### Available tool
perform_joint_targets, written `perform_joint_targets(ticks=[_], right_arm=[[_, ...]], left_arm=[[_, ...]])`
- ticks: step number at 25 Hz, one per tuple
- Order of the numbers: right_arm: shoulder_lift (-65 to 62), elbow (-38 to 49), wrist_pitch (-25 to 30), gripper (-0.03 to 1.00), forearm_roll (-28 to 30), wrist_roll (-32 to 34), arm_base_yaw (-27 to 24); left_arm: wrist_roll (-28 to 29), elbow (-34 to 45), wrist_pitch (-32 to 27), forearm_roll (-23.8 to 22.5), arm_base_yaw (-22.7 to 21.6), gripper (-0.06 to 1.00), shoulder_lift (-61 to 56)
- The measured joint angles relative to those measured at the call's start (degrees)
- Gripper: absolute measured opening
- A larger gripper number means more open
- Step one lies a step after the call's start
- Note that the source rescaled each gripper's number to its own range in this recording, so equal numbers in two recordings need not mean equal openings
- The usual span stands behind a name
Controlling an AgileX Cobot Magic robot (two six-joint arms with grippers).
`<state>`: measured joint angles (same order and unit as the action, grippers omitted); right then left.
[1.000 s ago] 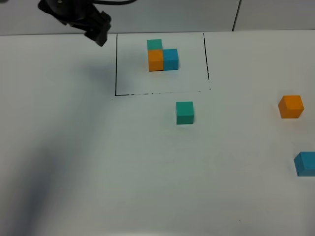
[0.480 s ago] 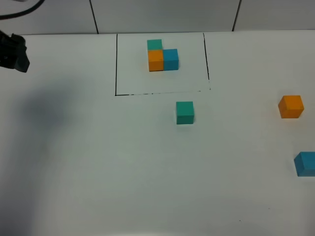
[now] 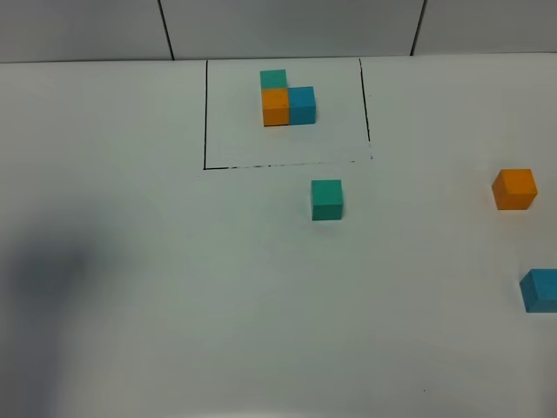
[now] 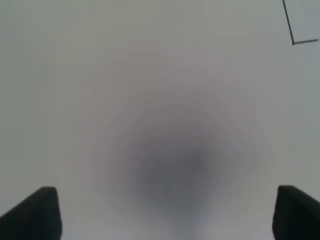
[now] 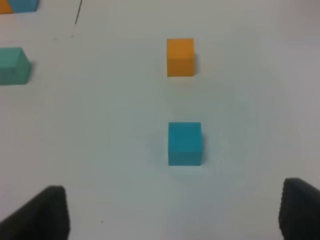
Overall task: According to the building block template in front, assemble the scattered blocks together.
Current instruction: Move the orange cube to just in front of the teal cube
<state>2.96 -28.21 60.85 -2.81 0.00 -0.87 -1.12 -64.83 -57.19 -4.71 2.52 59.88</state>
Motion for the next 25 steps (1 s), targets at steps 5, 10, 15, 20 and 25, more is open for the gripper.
perform_joint_targets(ticks=[5,10,15,20,25], right_arm=[[0.0,0.0,0.0,0.72,0.0,0.0,0.0],[0.0,0.0,0.0,0.72,0.0,0.0,0.0],[0.0,0.0,0.0,0.72,0.0,0.0,0.0],[0.0,0.0,0.0,0.72,-0.2,0.0,0.0],[0.0,0.0,-0.1,0.72,-1.1,0.0,0.0]], left_arm=[[1.6,5.2,-0.4,-0.4,1.3,0.85,-11.9],[1.7,13.8,-0.9,0.7,1.5,0.82,-23.3],[1.7,20.7,-0.6,3.1,1.5,0.78,-34.5],[1.8,27.0,-1.8,5.1,1.5,0.74,-43.7],[1.1,31.7,-3.2,5.1,1.5,0.73,-51.0]])
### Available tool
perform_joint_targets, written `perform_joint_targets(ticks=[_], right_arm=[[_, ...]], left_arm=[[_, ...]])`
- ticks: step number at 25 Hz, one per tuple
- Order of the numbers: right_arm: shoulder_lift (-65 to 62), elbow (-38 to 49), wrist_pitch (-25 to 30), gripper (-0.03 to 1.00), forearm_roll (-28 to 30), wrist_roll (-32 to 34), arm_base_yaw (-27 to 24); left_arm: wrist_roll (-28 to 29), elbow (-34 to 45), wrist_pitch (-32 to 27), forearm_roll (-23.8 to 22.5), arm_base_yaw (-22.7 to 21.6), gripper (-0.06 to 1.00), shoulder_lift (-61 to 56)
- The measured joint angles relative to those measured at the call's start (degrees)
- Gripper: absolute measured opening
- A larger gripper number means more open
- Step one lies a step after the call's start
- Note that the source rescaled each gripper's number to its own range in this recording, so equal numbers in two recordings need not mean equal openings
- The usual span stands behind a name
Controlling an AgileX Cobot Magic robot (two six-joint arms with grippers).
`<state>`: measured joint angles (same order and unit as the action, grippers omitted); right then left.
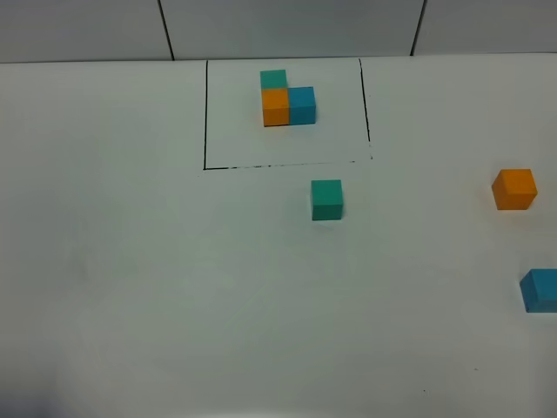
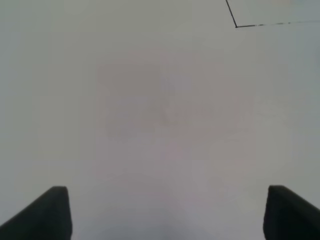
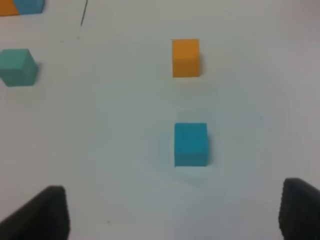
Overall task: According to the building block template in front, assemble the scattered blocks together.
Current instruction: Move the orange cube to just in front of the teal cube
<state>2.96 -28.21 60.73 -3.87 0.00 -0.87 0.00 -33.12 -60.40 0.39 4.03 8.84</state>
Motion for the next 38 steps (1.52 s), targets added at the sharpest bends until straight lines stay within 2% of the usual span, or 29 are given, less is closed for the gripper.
perform_joint_targets(ticks=[8,38], right_arm=[[0.0,0.0,0.0,0.72,0.0,0.0,0.0],[0.0,0.0,-0.2,0.72,-0.2,0.0,0.0]], left_arm=[[-0.4,3.4,0.2,0.1,0.0,0.70,-9.0],[-0.6,4.2,0.4,0.2,0.0,0.68,-9.1]])
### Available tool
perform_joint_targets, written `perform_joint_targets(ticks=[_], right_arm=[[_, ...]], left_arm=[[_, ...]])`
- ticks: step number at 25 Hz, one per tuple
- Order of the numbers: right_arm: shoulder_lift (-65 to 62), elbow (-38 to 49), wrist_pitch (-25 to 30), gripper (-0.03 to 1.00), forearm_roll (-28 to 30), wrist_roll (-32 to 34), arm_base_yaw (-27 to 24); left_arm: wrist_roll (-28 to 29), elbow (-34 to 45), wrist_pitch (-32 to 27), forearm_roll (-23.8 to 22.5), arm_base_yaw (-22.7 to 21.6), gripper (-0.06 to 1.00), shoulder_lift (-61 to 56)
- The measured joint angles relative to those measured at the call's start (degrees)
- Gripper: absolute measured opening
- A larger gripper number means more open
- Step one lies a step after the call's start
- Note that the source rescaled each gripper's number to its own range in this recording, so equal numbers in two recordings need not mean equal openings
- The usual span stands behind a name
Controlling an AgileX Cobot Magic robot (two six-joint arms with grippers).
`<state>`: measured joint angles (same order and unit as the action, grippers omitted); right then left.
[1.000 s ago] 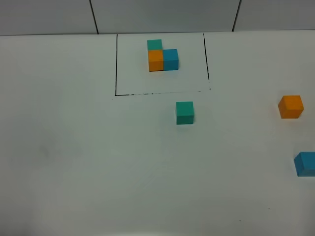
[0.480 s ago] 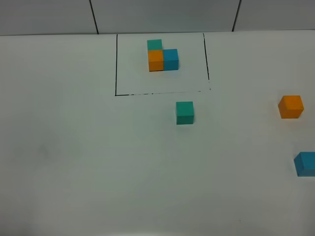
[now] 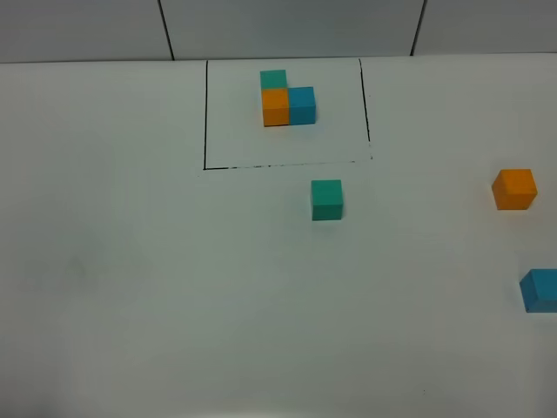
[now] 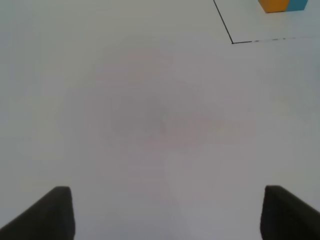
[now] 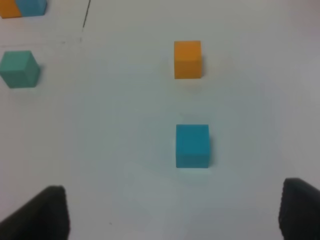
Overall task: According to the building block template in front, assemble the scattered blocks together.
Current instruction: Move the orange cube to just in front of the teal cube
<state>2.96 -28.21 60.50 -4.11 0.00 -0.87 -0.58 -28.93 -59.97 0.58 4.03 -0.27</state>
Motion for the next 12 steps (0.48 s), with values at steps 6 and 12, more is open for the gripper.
perform_joint_targets(ticks=[6,12], right_arm=[[0.0,0.0,0.0,0.72,0.0,0.0,0.0],[0.0,0.0,0.0,0.72,0.0,0.0,0.0]], left_arm=[[0.0,0.0,0.0,0.0,0.0,0.68,0.0],[0.0,0.0,0.0,0.0,0.0,0.68,0.0]])
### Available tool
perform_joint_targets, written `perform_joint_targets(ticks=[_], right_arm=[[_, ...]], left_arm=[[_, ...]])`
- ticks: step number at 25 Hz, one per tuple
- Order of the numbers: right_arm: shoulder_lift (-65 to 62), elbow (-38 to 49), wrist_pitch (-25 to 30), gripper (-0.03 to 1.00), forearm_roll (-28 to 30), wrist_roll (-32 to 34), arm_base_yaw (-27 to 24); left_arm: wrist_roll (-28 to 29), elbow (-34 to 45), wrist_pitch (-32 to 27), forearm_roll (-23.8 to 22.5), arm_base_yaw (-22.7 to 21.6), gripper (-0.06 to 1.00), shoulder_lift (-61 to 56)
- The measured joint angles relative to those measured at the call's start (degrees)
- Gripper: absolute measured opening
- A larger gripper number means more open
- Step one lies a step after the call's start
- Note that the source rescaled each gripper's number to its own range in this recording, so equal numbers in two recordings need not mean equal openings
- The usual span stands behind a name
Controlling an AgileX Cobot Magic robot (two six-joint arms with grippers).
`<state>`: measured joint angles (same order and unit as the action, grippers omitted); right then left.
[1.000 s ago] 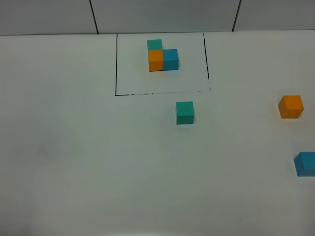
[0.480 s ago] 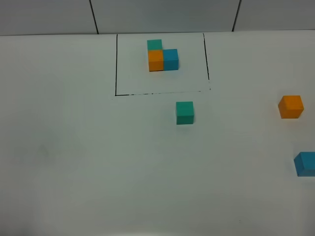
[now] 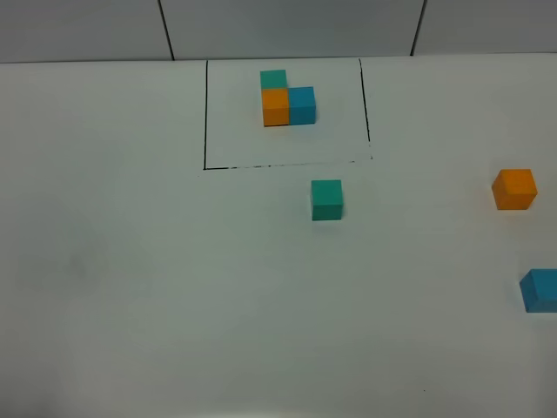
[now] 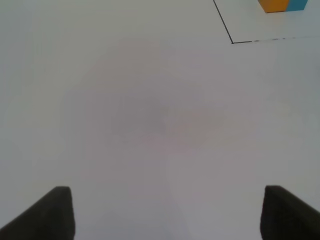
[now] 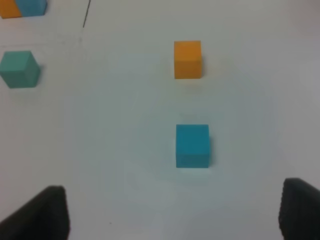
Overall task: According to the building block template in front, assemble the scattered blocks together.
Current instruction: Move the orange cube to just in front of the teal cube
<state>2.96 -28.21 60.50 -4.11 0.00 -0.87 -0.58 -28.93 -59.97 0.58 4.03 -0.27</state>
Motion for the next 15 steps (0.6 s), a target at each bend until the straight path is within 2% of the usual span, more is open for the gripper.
perform_joint_targets(ticks=[15], right_arm=[[0.0,0.0,0.0,0.72,-0.2,0.0,0.0]], left_arm=[[0.0,0.0,0.0,0.0,0.0,0.68,0.0]])
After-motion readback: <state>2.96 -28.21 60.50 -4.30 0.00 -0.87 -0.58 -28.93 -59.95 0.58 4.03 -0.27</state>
